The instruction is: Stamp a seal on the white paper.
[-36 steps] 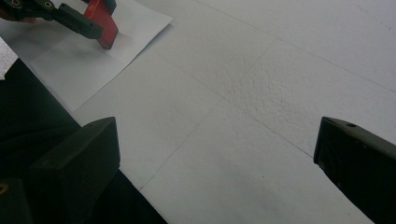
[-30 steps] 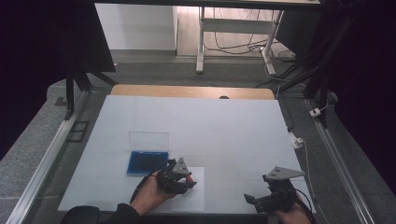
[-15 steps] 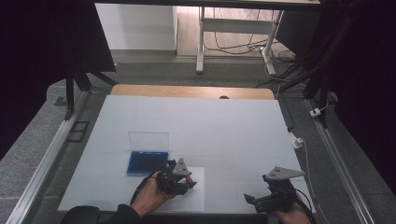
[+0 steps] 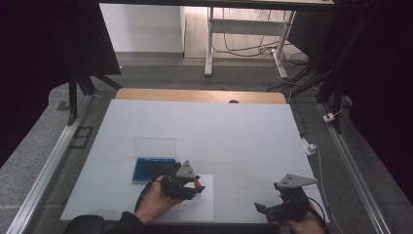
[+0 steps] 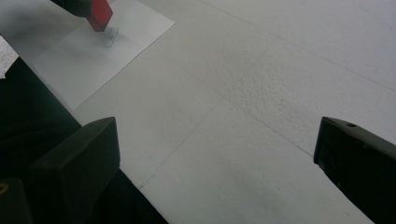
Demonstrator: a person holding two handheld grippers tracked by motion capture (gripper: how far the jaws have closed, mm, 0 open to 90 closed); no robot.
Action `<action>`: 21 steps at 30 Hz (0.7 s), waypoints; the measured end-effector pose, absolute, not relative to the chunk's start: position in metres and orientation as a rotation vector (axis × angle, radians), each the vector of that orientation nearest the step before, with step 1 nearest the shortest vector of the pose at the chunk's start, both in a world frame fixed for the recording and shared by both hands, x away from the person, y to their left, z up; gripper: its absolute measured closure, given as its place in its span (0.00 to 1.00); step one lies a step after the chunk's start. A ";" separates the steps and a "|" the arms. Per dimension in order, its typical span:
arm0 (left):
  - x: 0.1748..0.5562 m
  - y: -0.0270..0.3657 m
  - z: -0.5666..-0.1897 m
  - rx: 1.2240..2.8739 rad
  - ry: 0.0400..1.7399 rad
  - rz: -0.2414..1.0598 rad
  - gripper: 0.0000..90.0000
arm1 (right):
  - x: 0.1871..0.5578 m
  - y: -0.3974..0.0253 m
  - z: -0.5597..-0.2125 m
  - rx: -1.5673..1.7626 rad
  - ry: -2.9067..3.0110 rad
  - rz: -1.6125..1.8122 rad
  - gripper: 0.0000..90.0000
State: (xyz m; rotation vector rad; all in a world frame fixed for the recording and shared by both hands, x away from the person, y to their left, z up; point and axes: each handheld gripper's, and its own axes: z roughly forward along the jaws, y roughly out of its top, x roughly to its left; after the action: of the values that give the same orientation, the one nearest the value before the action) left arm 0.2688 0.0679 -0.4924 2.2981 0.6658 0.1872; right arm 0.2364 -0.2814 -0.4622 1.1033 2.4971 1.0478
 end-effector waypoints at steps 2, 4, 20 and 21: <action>0.269 0.070 -0.491 2.295 0.670 0.189 0.64 | 0.236 -0.282 -0.462 1.103 2.495 1.049 0.00; 0.269 0.072 -0.490 2.286 0.678 0.191 0.64 | 0.236 -0.282 -0.462 1.103 2.496 1.049 0.00; 0.272 0.093 -0.481 2.257 0.732 0.209 0.64 | 0.236 -0.282 -0.462 1.103 2.494 1.060 0.00; 0.272 0.094 -0.481 2.262 0.730 0.208 0.64 | 0.237 -0.282 -0.462 1.103 2.495 1.060 0.00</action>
State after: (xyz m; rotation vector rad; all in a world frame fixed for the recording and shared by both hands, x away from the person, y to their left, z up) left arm 0.2722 0.0944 -0.4807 2.2615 0.7302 0.2081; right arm 0.2365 -0.2824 -0.4621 1.1030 2.4945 1.0604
